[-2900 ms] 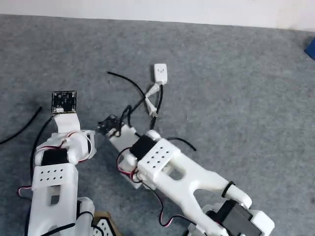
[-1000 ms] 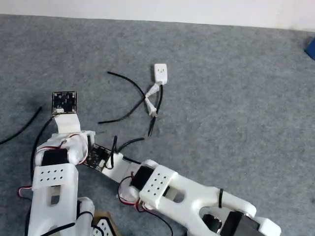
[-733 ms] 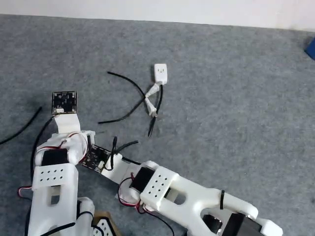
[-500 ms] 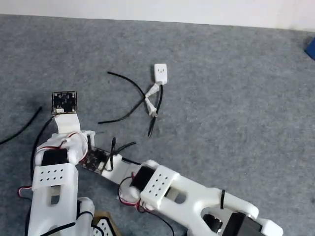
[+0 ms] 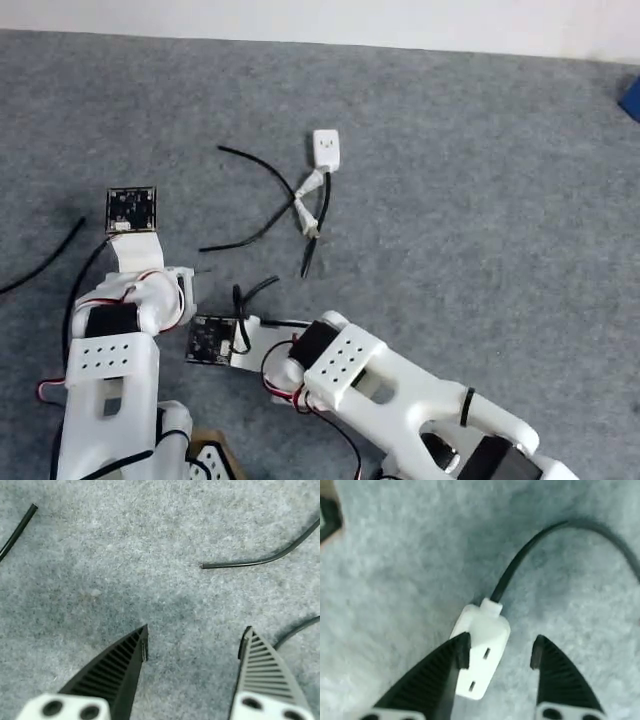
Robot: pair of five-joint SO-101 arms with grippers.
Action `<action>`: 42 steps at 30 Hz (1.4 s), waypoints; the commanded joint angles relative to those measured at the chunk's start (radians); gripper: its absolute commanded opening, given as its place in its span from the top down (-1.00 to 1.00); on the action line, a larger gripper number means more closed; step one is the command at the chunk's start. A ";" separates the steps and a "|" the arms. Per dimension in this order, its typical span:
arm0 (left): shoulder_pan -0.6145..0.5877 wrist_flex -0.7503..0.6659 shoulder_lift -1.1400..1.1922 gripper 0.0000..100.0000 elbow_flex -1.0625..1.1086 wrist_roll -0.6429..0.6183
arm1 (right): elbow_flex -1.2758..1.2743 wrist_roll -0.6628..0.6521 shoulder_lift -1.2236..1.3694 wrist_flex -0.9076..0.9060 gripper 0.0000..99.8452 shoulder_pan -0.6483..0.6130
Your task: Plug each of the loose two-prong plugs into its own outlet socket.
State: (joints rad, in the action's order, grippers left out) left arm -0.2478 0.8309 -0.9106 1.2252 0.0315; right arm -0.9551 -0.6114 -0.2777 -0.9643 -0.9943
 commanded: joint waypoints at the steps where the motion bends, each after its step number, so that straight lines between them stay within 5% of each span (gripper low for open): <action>1: 0.010 -0.017 -0.012 0.40 -0.005 0.011 | -0.041 -0.008 0.007 -0.107 0.58 -0.036; 9: 0.010 -0.017 -0.012 0.40 -0.005 0.011 | 0.136 0.063 0.007 -0.318 0.57 -0.064; 22: 0.044 -0.017 -0.012 0.40 0.010 0.048 | 0.188 0.061 0.005 -0.334 0.57 -0.028; 32: 0.059 -0.017 -0.012 0.40 0.016 0.054 | 0.401 -0.069 0.018 -0.403 0.57 0.079; 39: 0.059 -0.017 -0.012 0.40 0.016 0.054 | 0.302 -0.124 0.007 -0.349 0.57 0.168; 42: 0.059 -0.018 -0.012 0.40 0.016 0.054 | 0.314 -0.121 -0.013 -0.472 0.57 0.163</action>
State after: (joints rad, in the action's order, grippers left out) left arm -0.2018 0.8309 -0.9091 1.2467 0.0775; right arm -0.6590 -0.7250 -0.2532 -1.3510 -0.8378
